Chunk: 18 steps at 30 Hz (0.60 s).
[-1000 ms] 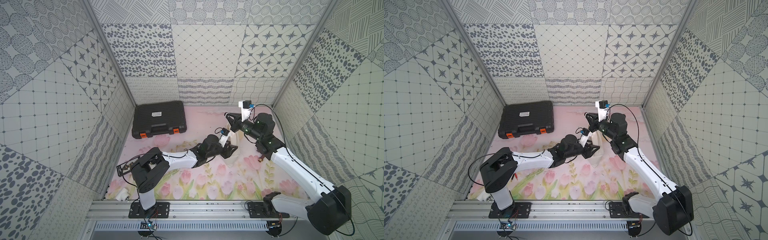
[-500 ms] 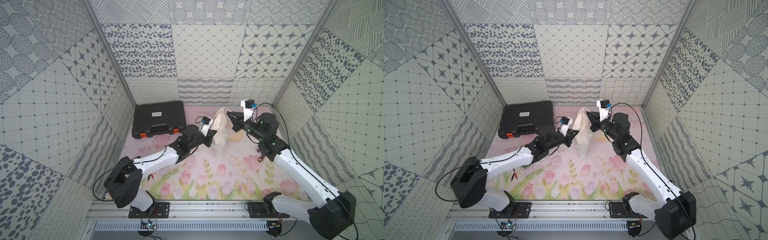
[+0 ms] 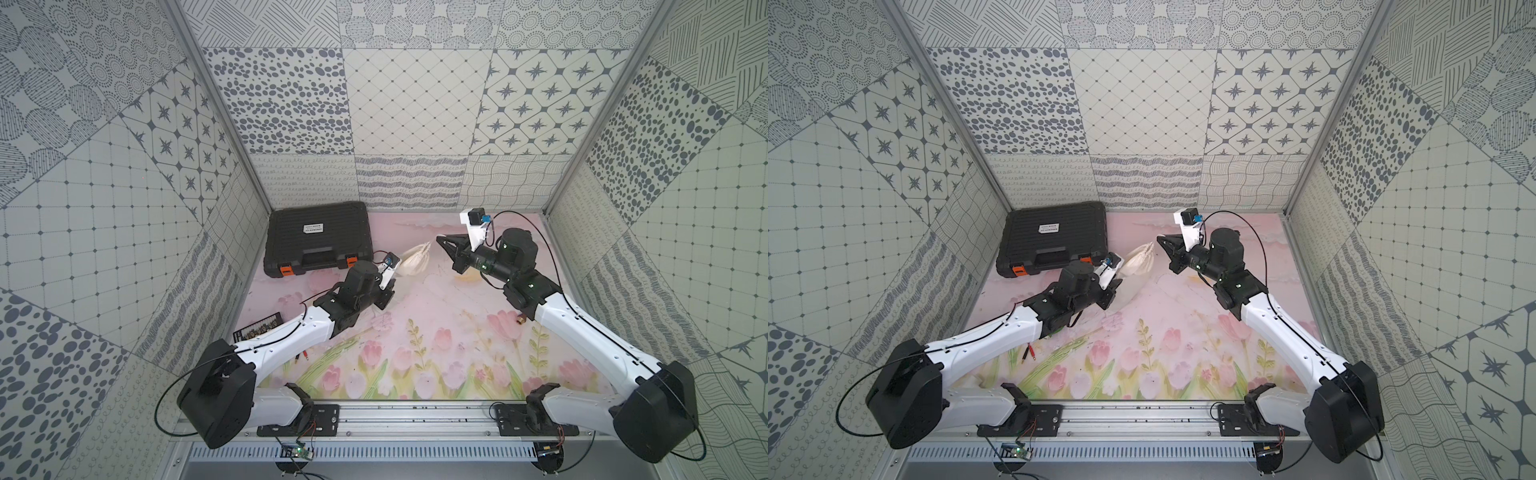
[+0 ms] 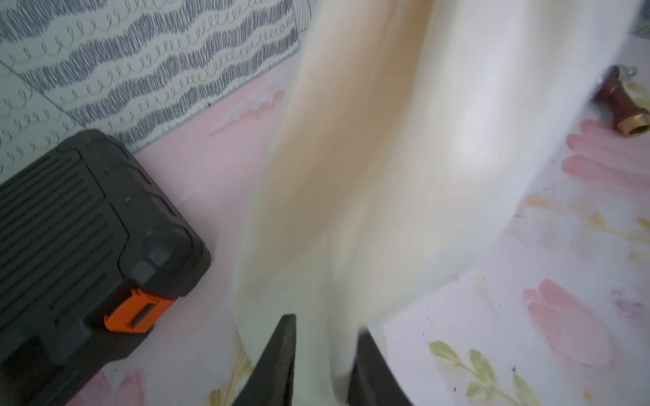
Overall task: Close the soil bag
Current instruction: Adjust the soil bag at the center of the board.
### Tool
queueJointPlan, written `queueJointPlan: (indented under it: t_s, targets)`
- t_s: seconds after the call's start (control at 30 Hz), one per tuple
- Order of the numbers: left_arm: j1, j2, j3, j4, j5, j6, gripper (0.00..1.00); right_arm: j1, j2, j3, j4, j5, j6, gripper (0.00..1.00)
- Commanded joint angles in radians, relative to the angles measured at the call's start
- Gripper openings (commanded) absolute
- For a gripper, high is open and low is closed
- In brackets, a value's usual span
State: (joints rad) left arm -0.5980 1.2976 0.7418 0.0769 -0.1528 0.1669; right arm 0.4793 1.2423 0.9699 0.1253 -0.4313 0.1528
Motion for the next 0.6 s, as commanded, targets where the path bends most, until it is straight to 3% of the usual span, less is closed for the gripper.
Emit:
queueJointPlan:
  t_s: [0.0, 0.17, 0.27, 0.57]
  targets:
    - [0.009, -0.085, -0.096, 0.069, 0.046, -0.044, 0.37, 0.017, 0.003, -0.023, -0.003, -0.039, -0.054, 0.00]
    - [-0.004, -0.188, -0.045, 0.132, 0.284, -0.086, 0.56, 0.031, -0.042, -0.059, -0.024, -0.021, -0.064, 0.00]
    - [-0.043, -0.160, 0.024, 0.200, 0.398, -0.081, 0.59, 0.034, -0.083, -0.065, -0.060, 0.007, -0.089, 0.00]
    - [-0.146, 0.126, 0.244, 0.255, 0.443, -0.009, 0.61, 0.034, -0.183, -0.107, -0.125, 0.057, -0.125, 0.00]
